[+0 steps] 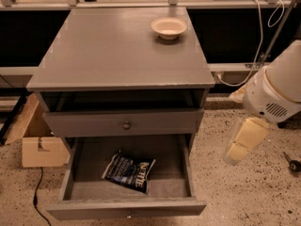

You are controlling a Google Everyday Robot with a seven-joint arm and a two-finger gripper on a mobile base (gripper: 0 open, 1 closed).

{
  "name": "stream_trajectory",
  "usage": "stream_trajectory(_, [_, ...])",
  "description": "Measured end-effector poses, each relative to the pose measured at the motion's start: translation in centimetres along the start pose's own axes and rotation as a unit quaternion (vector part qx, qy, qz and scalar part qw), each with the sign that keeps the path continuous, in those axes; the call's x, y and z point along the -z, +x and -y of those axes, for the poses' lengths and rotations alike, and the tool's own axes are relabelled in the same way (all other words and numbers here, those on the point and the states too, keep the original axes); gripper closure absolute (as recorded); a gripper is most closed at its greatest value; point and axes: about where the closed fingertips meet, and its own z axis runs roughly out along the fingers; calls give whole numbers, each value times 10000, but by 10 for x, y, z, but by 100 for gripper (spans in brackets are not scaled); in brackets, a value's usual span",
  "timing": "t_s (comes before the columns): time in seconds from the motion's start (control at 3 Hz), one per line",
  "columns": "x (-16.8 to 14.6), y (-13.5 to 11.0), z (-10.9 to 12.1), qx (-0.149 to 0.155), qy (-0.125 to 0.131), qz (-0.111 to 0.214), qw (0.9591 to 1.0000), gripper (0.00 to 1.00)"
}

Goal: Pick blue chip bag from middle drawer and place on counter

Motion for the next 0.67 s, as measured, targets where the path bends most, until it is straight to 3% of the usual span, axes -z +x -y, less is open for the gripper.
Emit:
stream_trajectory(0.33, [-25,0,-7,-143,-62,116,9998,0])
stream_trajectory(0.67, [-101,-1,-35,-538,-483,593,9956,0])
